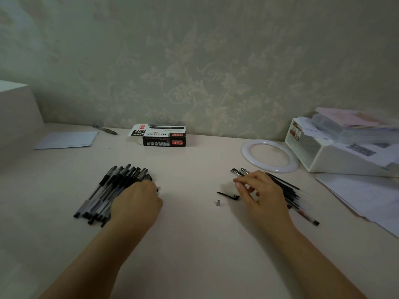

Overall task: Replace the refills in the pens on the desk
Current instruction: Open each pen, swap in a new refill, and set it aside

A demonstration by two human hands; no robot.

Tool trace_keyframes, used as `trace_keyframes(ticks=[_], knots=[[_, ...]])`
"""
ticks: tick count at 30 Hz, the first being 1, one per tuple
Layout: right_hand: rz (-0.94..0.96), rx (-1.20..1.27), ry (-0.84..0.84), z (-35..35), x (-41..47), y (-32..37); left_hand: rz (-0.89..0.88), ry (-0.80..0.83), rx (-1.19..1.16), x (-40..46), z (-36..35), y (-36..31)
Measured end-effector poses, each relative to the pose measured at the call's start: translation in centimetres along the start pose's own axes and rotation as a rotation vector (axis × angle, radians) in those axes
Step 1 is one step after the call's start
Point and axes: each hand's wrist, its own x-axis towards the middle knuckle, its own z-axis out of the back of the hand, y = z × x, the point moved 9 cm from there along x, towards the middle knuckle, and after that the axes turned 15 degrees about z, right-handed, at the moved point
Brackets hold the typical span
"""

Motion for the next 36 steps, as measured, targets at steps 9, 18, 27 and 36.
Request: trace_keyframes(ticks=[9, 18, 27, 36], knots=[[-0.209, 0.442, -0.110, -0.5, 0.1, 0.3, -0.147, 0.339, -1.212, -1.5, 0.4, -4.5], [-0.329, 0.793, 0.186, -5.1, -0.9, 3.1, -0.265, 0.612, -1.524, -3.5, -2.1, -8.3], [-0.620, 1.055, -0.051, -4.5, -1.2, 0.5, -0.217, 0.769, -1.281, -3.7, -4.0, -8.5], [-0.700, 1.181, -0.342, -3.6, -1.6, -1.7, -0.173, 0.251, -0.924, 1.1, -2.5, -4.3]])
